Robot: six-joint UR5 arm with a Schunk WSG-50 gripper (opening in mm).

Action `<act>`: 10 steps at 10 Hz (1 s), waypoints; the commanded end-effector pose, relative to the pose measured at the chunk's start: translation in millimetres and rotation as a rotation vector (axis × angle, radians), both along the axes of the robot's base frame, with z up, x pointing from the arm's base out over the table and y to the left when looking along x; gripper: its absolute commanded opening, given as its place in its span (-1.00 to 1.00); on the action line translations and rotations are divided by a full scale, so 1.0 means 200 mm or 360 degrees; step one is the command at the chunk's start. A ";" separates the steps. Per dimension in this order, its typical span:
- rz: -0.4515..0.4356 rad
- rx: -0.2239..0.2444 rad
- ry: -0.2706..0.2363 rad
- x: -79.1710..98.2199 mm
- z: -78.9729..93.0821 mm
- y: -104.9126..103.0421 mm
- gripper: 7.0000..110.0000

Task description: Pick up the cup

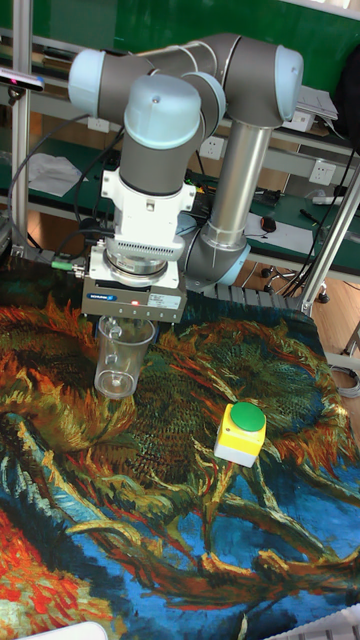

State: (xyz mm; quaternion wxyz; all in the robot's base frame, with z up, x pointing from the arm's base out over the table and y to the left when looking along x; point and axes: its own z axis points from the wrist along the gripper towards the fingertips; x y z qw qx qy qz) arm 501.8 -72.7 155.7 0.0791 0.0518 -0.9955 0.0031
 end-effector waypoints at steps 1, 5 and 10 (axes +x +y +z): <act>0.0003 0.0023 -0.0007 0.00 0.00 0.01 0.15; 0.0005 0.0035 -0.0015 0.01 0.00 0.02 0.15; 0.0012 0.0027 -0.0012 0.01 0.00 0.01 0.15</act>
